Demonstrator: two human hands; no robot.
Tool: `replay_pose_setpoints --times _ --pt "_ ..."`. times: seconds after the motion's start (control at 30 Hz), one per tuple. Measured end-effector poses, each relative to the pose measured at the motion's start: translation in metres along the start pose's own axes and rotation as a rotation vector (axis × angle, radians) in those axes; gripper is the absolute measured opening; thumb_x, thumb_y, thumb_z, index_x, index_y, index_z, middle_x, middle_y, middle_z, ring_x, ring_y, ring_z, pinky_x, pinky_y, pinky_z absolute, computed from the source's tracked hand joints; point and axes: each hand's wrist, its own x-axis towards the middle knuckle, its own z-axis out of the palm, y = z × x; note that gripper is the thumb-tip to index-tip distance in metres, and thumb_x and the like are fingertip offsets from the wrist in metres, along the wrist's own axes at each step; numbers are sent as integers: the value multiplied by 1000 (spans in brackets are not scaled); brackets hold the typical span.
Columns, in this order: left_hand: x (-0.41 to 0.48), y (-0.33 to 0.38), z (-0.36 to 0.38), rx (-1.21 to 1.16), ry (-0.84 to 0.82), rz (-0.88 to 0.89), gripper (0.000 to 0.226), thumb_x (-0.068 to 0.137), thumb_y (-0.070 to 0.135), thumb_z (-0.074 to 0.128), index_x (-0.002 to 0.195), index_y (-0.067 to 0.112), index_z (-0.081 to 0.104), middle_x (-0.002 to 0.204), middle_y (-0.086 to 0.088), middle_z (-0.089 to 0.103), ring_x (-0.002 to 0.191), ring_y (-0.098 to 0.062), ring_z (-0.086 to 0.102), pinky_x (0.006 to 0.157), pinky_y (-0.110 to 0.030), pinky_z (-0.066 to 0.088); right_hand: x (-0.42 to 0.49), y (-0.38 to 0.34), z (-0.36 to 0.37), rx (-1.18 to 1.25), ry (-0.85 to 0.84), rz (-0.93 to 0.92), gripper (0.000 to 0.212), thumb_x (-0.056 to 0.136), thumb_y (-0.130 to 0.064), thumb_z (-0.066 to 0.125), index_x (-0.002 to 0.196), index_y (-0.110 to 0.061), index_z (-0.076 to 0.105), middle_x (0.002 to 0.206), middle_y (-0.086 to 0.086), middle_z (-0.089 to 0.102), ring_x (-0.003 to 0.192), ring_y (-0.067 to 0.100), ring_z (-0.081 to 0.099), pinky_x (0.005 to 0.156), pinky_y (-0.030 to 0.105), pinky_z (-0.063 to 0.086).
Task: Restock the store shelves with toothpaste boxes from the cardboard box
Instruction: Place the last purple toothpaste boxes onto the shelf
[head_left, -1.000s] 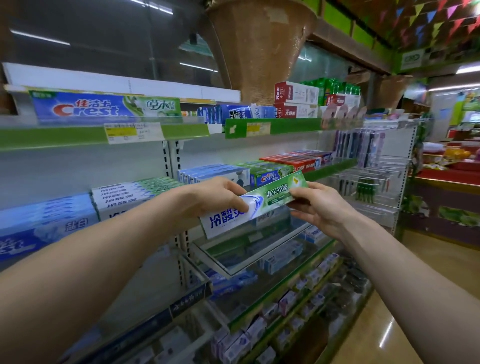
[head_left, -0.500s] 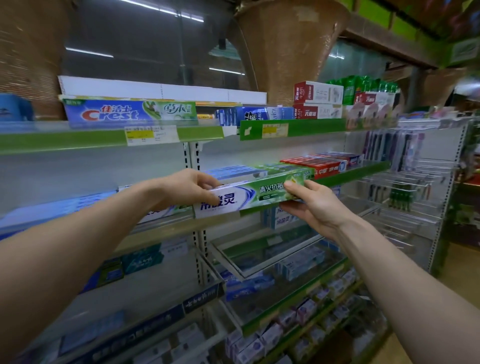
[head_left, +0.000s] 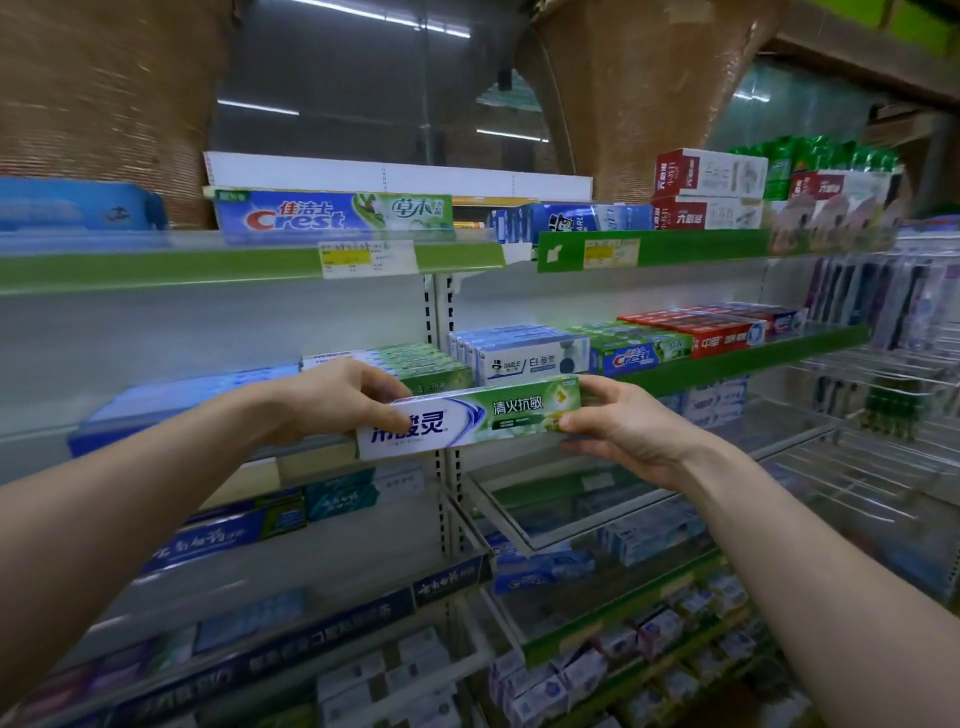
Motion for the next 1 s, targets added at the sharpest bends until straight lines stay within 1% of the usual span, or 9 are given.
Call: replay_pose_setpoints --times 0.17,0.3,0.43,0.6,0.7,0.77,0.83,0.9,1.0 --pt "-18 -13 -6 23 8 -48 17 84 22 71 100 20 74 96 -1 74 96 -22 66 87 -41 53 2 4 15 -40 -74 43 62 84 12 59 139 -13 44 117 13 64 100 24 66 76 31 57" --pt "-29 -22 -4 53 -1 -88 15 84 25 71 99 21 74 102 -5 70 90 -15 60 74 -31 50 2 13 25 -103 -137 80 58 85 11 59 134 -19 49 108 15 67 96 25 68 81 35 56" --pt "-39 -31 -4 67 -28 -127 15 86 24 69 99 21 73 104 -4 70 89 -13 59 70 -24 48 3 21 32 -169 -196 83 45 84 -7 69 126 -17 55 110 11 68 96 24 69 82 33 56" --pt "-43 -35 -12 100 15 -149 17 85 23 70 101 22 72 102 -1 72 99 -20 66 89 -37 54 19 20 39 -300 -219 19 48 74 -16 79 118 -14 60 114 10 66 105 25 65 94 43 52" --pt "-38 -33 -20 143 118 -120 20 81 25 73 100 22 73 100 -2 72 98 -22 65 91 -38 49 30 5 45 -346 -216 -35 49 77 -12 75 122 -17 57 116 5 65 104 21 64 84 33 54" --pt "-30 -29 -26 185 207 -94 24 81 24 73 105 19 71 106 -6 70 97 -22 63 88 -34 48 38 -9 49 -368 -196 -96 51 81 -10 72 127 -21 53 116 2 62 104 19 63 80 28 52" --pt "-19 -26 -31 232 269 -67 36 82 23 72 117 16 66 117 -4 66 99 -17 60 88 -28 44 48 -20 53 -436 -138 -184 50 82 -10 72 126 -23 54 117 3 61 107 21 60 89 34 51" --pt "-9 -26 -36 271 291 -53 47 83 22 71 128 12 59 125 -1 61 100 -12 56 87 -21 41 59 -26 59 -562 -92 -253 47 84 -11 71 127 -21 54 108 -2 59 102 19 59 91 30 46" --pt "7 -32 -39 302 310 -61 52 83 22 72 131 10 56 128 -3 60 106 -16 57 89 -22 42 74 -29 64 -701 -67 -291 49 86 -14 69 132 -19 51 111 0 56 98 15 55 88 23 40"
